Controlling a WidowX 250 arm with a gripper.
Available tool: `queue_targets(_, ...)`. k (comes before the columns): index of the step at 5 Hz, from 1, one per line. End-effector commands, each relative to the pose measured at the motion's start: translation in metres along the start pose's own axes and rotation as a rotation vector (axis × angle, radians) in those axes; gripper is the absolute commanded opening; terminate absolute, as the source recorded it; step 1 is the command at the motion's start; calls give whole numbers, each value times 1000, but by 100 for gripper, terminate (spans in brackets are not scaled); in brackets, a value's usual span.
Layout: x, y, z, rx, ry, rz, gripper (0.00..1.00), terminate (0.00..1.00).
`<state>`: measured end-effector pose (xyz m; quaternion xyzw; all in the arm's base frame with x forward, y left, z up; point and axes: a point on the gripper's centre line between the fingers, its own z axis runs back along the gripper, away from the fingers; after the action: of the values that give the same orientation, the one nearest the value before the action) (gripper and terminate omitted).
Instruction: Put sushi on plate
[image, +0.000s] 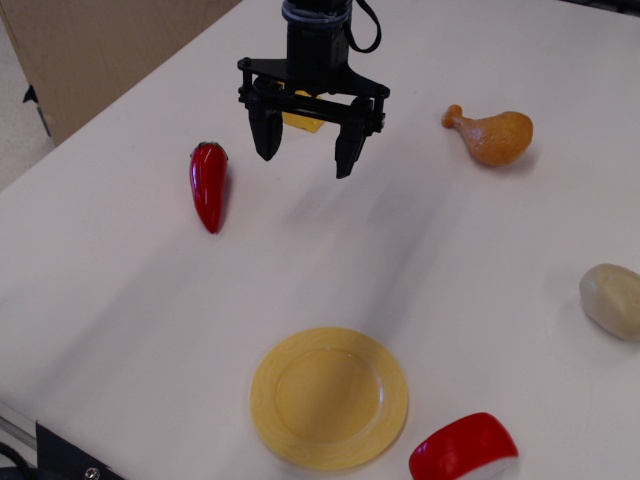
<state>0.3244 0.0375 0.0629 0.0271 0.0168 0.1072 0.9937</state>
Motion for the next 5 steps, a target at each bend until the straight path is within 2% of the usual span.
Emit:
queue_targets(1, 0, 0, 0, 0, 0, 0, 100, 0)
queue_targets(2, -36, -10, 10, -29, -59, -91, 100, 0)
queue_targets(3, -74, -22, 28, -19, -119, -151, 100, 0)
queue_targets(4, -100, -35, 39, -23, -141, -245, 100, 0)
queue_targets(5, -117, -61, 36, -50, -146, -409, 100, 0)
